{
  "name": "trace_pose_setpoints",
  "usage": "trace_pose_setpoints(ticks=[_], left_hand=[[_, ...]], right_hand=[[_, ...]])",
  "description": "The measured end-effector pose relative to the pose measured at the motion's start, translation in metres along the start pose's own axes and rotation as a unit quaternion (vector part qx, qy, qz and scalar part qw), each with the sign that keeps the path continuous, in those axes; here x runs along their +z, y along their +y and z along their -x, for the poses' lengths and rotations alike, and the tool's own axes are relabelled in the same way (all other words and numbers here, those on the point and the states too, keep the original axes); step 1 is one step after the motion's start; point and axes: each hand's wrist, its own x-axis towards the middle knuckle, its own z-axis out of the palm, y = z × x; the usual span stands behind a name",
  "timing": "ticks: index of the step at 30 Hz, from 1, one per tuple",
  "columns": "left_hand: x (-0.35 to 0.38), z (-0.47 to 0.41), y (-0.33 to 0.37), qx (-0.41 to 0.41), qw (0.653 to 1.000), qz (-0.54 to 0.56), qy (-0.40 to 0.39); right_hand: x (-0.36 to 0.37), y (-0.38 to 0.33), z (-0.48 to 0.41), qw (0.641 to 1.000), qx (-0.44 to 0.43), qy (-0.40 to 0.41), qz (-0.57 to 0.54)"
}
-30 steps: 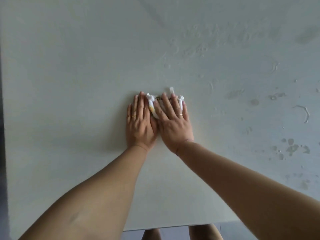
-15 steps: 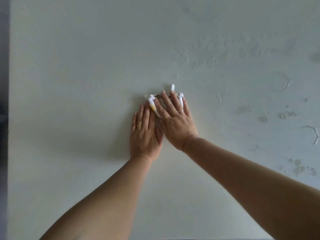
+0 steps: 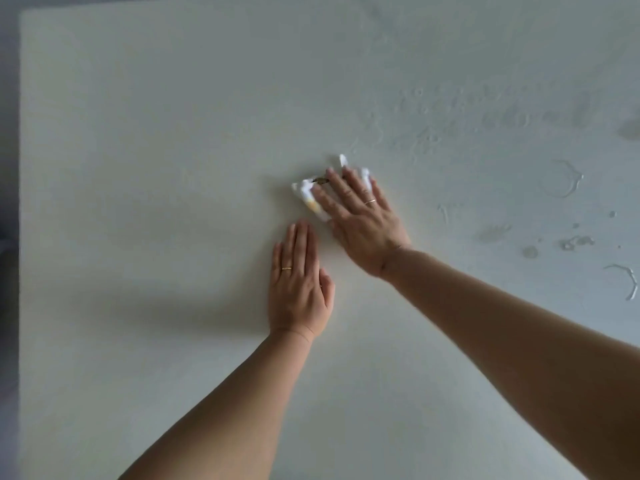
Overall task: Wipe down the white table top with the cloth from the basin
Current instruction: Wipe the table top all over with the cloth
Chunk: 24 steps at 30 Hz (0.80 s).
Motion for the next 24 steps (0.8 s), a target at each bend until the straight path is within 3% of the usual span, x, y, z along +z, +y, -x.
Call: trace_pose_setpoints(ticks=[1,3,6,8,11,13,16,20,22,24], left_hand=[[0.0,0.0,0.0,0.004,1.0,0.003,-0.001],[-0.001,0.001,-0.001,0.011,1.0,0.023,0.006],[-0.007,-0.011,-0.002,0.008,0.999,0.048,0.024],[-0.013,-0.032,-0.003,-0.008,0.997,0.054,0.048],[-0.021,-0.082,-0.005,-0.047,0.993,0.069,0.087],[-0.024,-0.114,-0.006,-0.056,0.992,0.067,0.094],[-0.018,-0.141,-0.006,-0.039,0.996,0.036,0.069],[-0.006,-0.144,-0.009,-0.032,0.998,0.007,0.059],[-0.005,-0.144,-0.008,-0.037,0.997,0.01,0.061],[-0.006,-0.145,-0.007,-0.04,0.997,0.016,0.069]], right_hand=[[-0.004,0.019,-0.002,1.0,0.024,0.009,-0.006],[-0.011,0.048,-0.009,0.986,0.157,0.045,-0.035],[-0.009,0.032,-0.024,0.941,0.324,0.081,-0.05],[-0.003,0.004,-0.029,0.956,0.279,0.067,-0.054],[0.0,-0.005,-0.022,0.998,0.057,0.0,-0.001],[-0.009,0.022,-0.024,1.0,0.0,-0.002,0.014],[-0.021,0.066,-0.034,0.993,0.115,0.028,-0.005],[-0.018,0.054,-0.053,0.939,0.329,0.087,-0.056],[-0.011,0.022,-0.06,0.946,0.306,0.084,-0.069],[-0.004,0.0,-0.058,0.979,0.19,0.051,-0.059]])
